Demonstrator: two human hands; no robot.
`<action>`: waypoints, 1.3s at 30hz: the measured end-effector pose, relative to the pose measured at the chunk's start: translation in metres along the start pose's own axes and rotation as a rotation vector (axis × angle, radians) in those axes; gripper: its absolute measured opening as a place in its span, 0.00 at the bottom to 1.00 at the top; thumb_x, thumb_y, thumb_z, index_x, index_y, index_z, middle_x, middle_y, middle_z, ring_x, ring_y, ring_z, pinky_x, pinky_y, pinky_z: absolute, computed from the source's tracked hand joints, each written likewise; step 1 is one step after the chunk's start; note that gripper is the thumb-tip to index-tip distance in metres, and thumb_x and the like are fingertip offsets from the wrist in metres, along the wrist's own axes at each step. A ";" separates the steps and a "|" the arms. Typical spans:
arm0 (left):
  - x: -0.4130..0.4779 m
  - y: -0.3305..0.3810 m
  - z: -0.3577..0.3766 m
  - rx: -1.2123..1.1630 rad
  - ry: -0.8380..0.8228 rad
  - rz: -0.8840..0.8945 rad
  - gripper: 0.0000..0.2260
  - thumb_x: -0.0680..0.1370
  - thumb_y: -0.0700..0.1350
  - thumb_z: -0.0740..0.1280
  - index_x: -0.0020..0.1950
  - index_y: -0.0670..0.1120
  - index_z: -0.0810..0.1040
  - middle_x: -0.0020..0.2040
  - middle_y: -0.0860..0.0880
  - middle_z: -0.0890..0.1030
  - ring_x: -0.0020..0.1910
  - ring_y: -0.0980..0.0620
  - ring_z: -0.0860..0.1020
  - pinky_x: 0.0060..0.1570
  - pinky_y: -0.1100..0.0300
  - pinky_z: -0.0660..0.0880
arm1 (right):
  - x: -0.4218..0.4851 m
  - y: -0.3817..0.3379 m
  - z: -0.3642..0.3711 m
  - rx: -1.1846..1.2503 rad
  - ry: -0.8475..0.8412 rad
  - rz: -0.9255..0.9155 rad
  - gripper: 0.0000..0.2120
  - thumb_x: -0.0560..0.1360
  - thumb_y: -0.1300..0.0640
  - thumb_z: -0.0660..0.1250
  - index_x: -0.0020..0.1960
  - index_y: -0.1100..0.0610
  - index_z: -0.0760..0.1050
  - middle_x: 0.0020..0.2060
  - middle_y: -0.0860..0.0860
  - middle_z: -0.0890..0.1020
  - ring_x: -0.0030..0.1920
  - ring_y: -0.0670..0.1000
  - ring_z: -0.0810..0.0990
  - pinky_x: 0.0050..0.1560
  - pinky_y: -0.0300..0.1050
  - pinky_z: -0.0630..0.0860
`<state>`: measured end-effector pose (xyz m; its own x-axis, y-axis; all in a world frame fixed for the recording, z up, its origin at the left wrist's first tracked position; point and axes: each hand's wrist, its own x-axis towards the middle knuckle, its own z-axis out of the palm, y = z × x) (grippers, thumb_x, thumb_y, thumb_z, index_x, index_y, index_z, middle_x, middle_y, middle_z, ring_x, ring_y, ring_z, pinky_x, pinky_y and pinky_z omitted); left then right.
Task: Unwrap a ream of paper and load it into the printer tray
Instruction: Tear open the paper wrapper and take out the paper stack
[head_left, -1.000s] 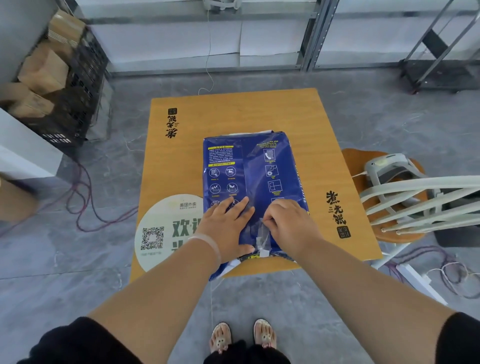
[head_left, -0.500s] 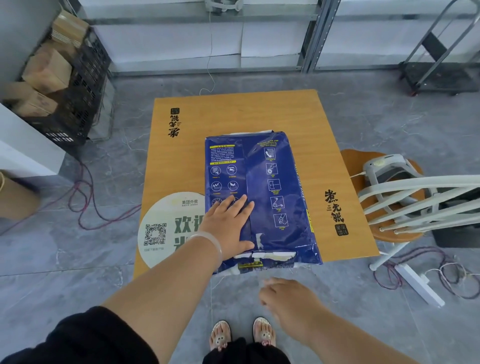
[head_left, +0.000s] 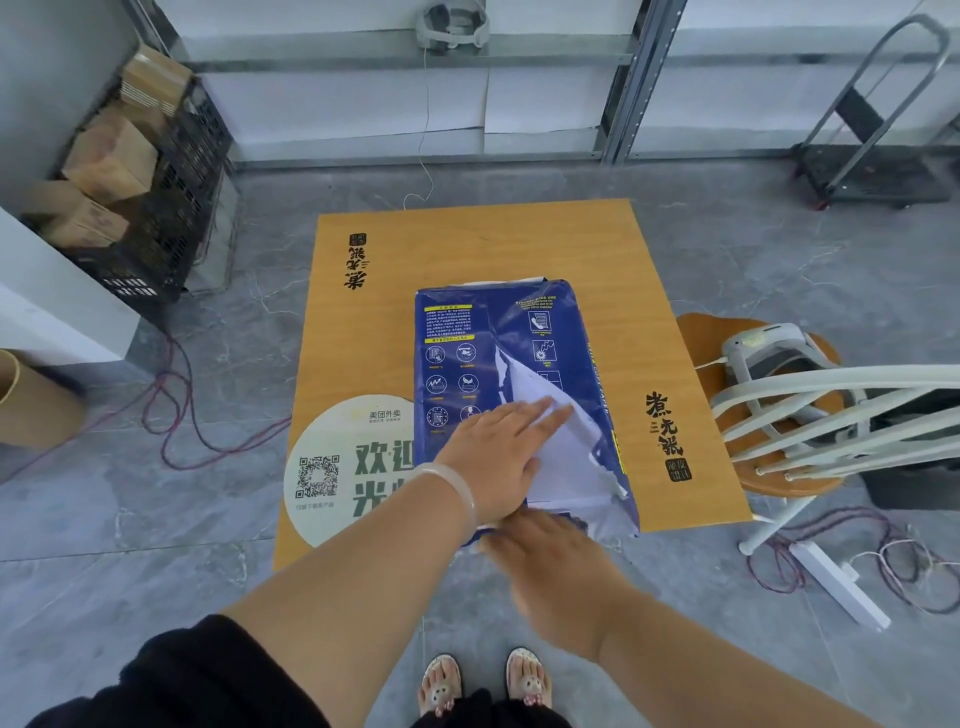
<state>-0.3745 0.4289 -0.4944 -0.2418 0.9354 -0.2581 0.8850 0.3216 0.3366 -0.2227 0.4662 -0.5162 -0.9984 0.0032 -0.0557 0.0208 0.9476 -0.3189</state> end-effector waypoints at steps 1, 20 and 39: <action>0.003 0.001 -0.001 -0.011 -0.019 -0.004 0.26 0.82 0.47 0.51 0.78 0.57 0.47 0.79 0.51 0.57 0.77 0.49 0.56 0.74 0.47 0.55 | 0.005 0.005 -0.003 -0.006 0.036 0.061 0.21 0.63 0.59 0.61 0.55 0.52 0.77 0.51 0.50 0.83 0.53 0.55 0.82 0.53 0.50 0.81; -0.021 -0.028 -0.056 0.416 -0.215 -0.321 0.17 0.77 0.45 0.55 0.58 0.58 0.80 0.57 0.52 0.77 0.61 0.46 0.69 0.61 0.47 0.62 | 0.003 0.070 -0.038 0.074 -0.041 0.716 0.21 0.78 0.57 0.56 0.70 0.49 0.67 0.66 0.47 0.70 0.68 0.51 0.66 0.70 0.47 0.63; -0.049 -0.030 0.040 -0.998 0.231 -1.165 0.26 0.68 0.60 0.72 0.55 0.43 0.70 0.53 0.44 0.76 0.49 0.43 0.75 0.50 0.52 0.75 | 0.014 0.075 -0.030 0.794 0.062 1.356 0.28 0.68 0.41 0.71 0.56 0.59 0.68 0.51 0.56 0.77 0.41 0.58 0.82 0.22 0.41 0.74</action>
<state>-0.3735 0.3680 -0.5278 -0.7208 0.0783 -0.6887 -0.4223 0.7384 0.5258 -0.2366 0.5469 -0.5130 -0.2143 0.7097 -0.6711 0.8690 -0.1752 -0.4628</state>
